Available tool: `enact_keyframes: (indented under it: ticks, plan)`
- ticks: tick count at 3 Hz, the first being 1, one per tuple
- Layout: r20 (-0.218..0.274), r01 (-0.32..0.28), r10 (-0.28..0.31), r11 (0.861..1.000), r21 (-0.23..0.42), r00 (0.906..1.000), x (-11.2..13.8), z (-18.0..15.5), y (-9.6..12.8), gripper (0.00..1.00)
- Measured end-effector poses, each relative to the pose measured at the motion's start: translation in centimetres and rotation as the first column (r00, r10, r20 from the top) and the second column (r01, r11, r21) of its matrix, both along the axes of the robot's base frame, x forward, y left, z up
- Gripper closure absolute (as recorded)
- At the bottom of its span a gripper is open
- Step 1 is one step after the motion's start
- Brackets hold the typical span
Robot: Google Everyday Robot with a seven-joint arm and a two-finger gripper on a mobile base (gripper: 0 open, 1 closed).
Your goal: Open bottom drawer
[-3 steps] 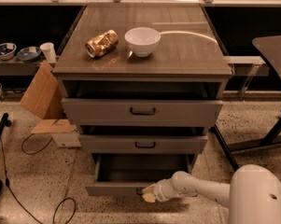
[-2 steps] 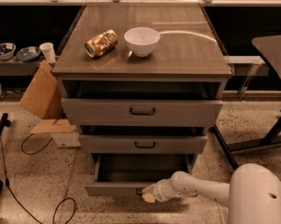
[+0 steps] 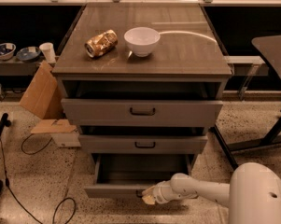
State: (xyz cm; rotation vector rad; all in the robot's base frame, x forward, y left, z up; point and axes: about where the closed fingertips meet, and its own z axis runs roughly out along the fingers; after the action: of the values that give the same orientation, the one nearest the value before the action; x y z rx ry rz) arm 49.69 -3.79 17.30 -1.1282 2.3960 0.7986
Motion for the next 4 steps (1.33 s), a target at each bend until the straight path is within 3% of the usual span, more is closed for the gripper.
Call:
enact_keyframes:
  ticks: [4]
  plan:
    - [-0.010, -0.022, 0.022, 1.000, -0.020, 0.9997, -2.1, -0.5, -0.3, 1.00]
